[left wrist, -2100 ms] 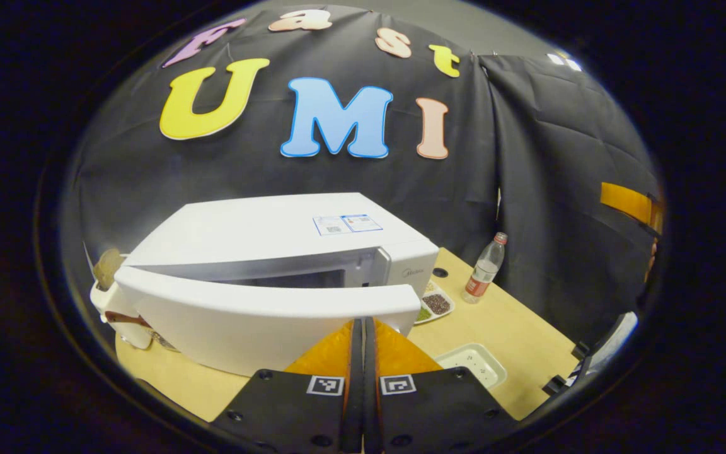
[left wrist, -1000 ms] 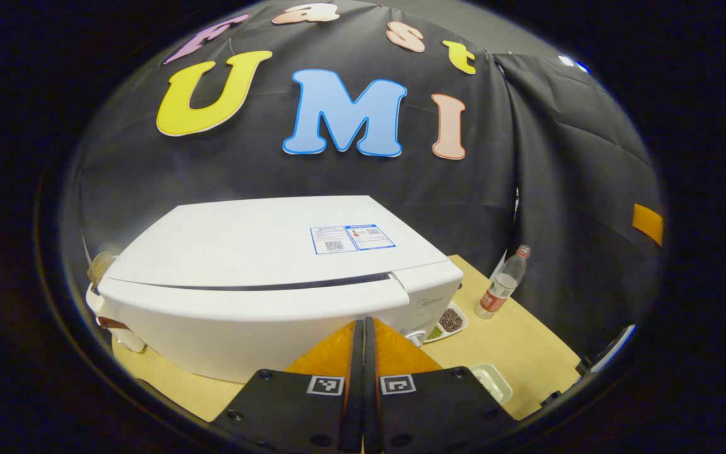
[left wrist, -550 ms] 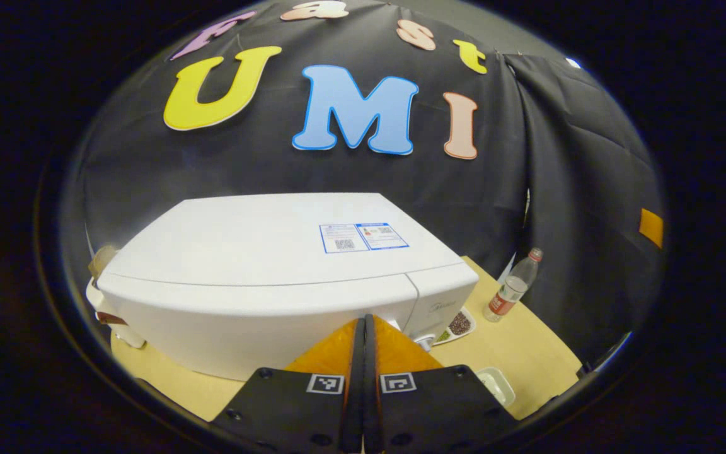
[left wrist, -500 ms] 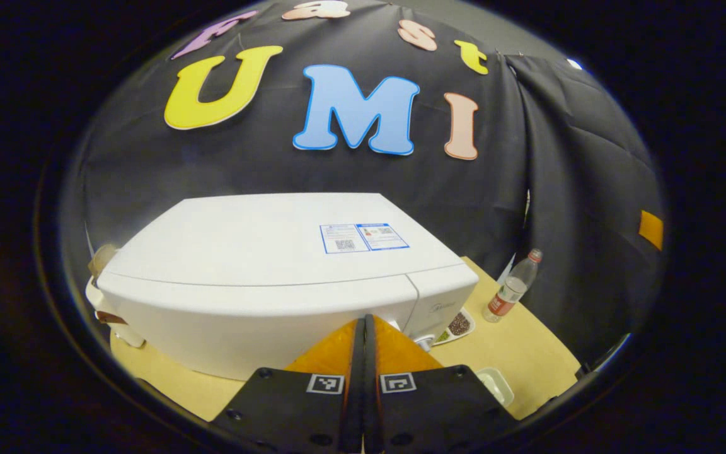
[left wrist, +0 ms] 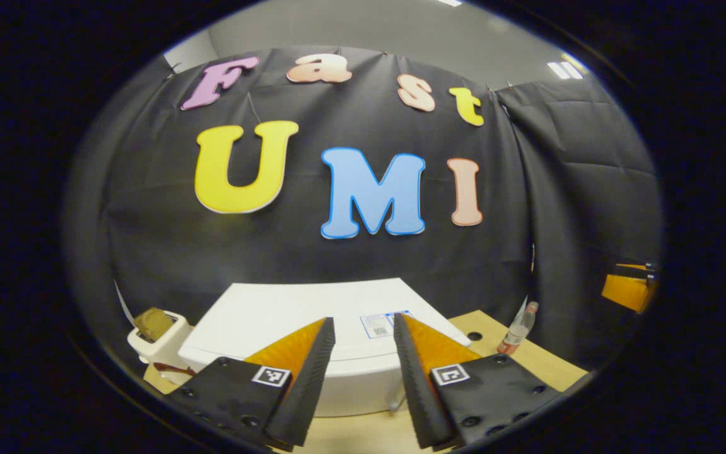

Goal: Open the microwave oven with the left hand, put the food in, and close the microwave oven.

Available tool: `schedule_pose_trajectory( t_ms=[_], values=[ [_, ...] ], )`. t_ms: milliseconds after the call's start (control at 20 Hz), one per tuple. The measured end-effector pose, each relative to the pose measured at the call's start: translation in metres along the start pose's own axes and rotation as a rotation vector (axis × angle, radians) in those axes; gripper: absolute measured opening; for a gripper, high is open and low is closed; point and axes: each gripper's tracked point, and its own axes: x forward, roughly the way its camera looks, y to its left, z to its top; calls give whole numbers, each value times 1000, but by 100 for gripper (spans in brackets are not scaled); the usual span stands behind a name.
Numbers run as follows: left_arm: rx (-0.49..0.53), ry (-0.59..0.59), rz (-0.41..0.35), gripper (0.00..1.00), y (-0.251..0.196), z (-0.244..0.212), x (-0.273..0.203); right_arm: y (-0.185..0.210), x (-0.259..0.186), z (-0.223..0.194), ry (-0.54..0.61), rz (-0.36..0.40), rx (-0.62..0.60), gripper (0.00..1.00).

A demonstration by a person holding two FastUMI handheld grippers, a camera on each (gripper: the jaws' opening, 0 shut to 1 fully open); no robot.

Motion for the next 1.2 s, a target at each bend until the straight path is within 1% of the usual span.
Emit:
schedule_pose_trajectory(
  t_ms=[50, 100, 150, 200, 250, 400, 500, 550, 600, 800, 900, 1050, 1200],
  values=[
    [15, -41, 24, 89, 3, 16, -21, 8, -4, 4, -6, 9, 0, 97],
    [27, -92, 34, 97, 4, 36, -45, 15, -9, 10, -17, 16, 0, 97],
    [40, -134, 43, 98, 4, 51, -59, 20, -16, 16, -30, 21, -2, 97],
    [47, -168, 41, 96, 2, 63, -77, 25, -23, 24, -48, 24, 0, 97],
    [51, -186, 45, 97, 1, 71, -92, 31, -29, 35, -73, 26, 9, 97],
    [55, -211, 14, 97, -1, 92, -124, 46, -48, 64, -125, 33, 31, 97],
    [56, -247, 15, 99, 6, 111, -144, 58, -59, 81, -155, 46, 28, 97],
    [49, -263, 25, 98, 12, 121, -152, 60, -62, 89, -172, 42, 12, 97],
    [43, -274, 24, 97, 14, 128, -157, 59, -65, 96, -185, 32, 4, 96],
    [22, -321, 12, 98, 27, 155, -177, 75, -75, 115, -194, 43, 18, 96],
    [14, -348, 11, 96, 33, 169, -184, 79, -78, 120, -194, 33, 6, 96],
    [-10, -348, 13, 98, 41, 177, -192, 92, -87, 127, -206, 48, 0, 97],
    [-32, -335, 42, 99, 56, 182, -200, 100, -89, 132, -220, 68, -2, 96]
  ],
)
